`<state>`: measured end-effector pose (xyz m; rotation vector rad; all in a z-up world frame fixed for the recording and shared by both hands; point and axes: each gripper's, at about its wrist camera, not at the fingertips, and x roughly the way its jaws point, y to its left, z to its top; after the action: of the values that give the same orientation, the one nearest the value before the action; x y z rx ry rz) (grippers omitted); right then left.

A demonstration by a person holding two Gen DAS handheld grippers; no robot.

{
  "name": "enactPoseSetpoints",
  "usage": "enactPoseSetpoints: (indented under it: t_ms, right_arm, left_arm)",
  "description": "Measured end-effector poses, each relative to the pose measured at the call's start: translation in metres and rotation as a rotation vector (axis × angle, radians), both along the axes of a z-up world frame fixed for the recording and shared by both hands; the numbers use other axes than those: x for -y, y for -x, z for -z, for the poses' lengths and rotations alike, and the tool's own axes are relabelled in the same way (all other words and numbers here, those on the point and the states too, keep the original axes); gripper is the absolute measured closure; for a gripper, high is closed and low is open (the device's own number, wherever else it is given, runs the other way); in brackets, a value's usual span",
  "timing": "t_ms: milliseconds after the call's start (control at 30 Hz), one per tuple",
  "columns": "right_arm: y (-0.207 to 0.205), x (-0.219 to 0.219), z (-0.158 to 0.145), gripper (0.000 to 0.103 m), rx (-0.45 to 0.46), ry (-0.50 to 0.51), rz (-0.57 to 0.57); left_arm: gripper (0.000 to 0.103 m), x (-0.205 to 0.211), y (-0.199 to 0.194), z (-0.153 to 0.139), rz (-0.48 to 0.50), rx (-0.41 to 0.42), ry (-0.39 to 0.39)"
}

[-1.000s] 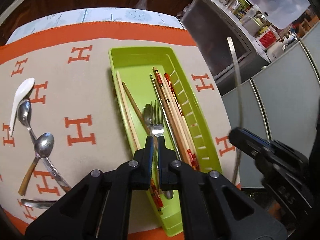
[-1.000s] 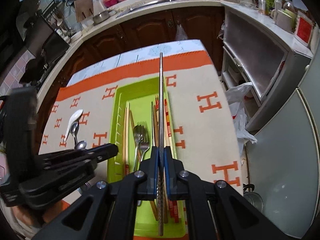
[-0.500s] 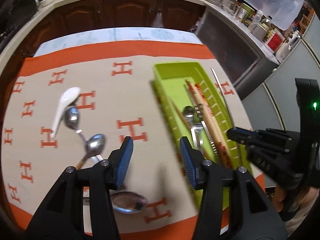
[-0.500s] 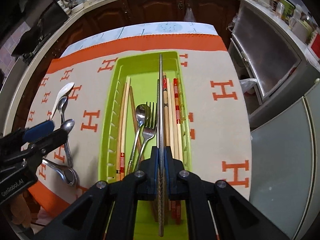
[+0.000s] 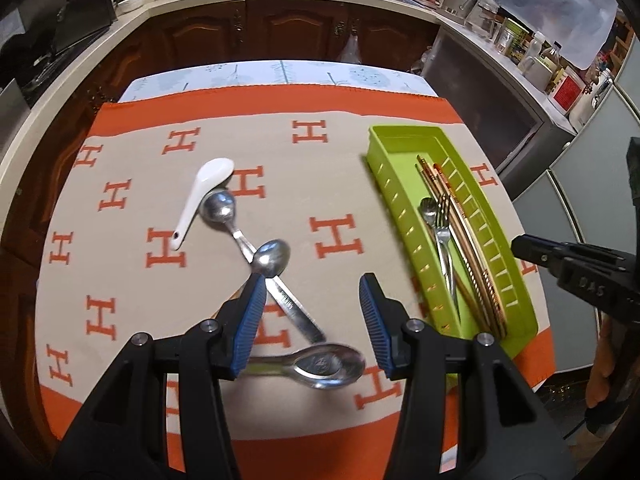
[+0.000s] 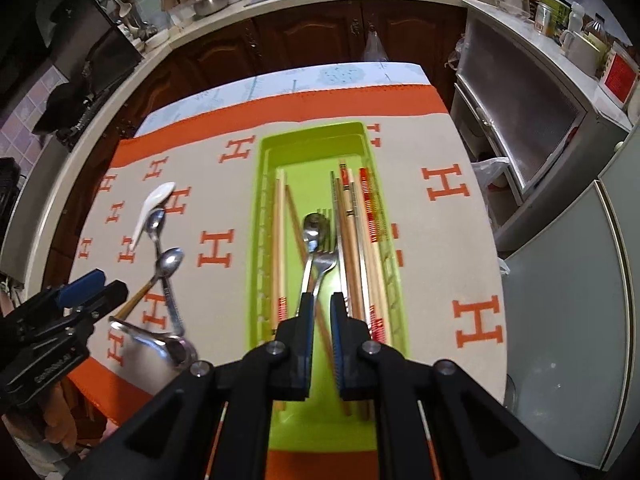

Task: Organize utensils
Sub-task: 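Open both tools to release the utensils and lift away from the tray, then lower the left tool onto the pile and grasp a wooden-handled spoon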

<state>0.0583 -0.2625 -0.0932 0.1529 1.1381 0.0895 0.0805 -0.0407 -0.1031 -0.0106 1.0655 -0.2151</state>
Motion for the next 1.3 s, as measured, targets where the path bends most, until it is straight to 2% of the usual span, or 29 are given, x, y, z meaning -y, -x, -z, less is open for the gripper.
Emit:
enactPoseSetpoints:
  t_ms: [533,867,1000,1300]
  right_arm:
    - [0.024,-0.057,-0.009,0.095,-0.01,-0.025,-0.071]
    - [0.016,-0.1,-0.012,0.095,-0.027,-0.009,-0.131]
    - [0.011,-0.117,-0.013,0.095,-0.031,-0.004,-0.155]
    - [-0.011,-0.155,-0.015,0.095,-0.04,-0.014,-0.234]
  left_arm:
    - [0.058,-0.055,0.033,-0.014,-0.064,0.061,0.01]
    - [0.058,-0.094,0.04,-0.018,-0.101,0.101,-0.01]
    - [0.058,-0.114,0.04,-0.02,-0.1,0.115,0.005]
    - [0.058,-0.147,0.02,-0.023,-0.093,0.122,0.0]
